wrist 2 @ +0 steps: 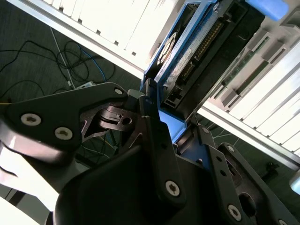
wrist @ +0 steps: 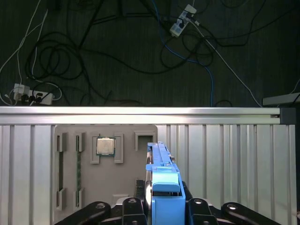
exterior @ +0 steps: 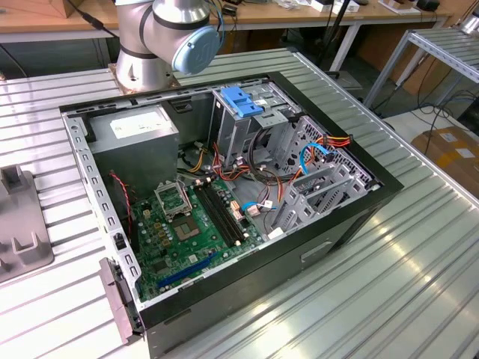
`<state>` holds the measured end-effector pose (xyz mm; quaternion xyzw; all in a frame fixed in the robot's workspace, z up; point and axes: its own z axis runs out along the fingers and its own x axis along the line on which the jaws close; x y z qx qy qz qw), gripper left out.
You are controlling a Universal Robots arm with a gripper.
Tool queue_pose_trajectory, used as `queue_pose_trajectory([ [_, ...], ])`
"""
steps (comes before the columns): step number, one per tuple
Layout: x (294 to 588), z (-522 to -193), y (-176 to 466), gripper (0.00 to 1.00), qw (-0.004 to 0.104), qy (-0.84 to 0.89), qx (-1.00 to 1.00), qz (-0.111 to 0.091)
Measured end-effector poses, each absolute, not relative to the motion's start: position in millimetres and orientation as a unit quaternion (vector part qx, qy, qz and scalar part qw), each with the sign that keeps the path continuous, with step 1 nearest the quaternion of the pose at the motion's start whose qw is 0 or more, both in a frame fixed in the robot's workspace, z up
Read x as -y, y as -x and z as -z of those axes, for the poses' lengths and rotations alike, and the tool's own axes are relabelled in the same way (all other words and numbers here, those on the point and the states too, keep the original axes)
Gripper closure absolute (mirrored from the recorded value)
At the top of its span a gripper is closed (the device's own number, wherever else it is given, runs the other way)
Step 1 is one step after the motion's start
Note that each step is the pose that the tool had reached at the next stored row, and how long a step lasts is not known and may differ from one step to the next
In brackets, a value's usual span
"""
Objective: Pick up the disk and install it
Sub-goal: 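Pick up the disk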
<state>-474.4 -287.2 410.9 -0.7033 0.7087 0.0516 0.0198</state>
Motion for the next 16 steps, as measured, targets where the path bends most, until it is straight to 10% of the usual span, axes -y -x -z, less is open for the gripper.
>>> queue_pose_trajectory([
  [16, 287.2, -415.3, 474.4, 0.63, 0.02, 0.703, -0.709, -0.052],
])
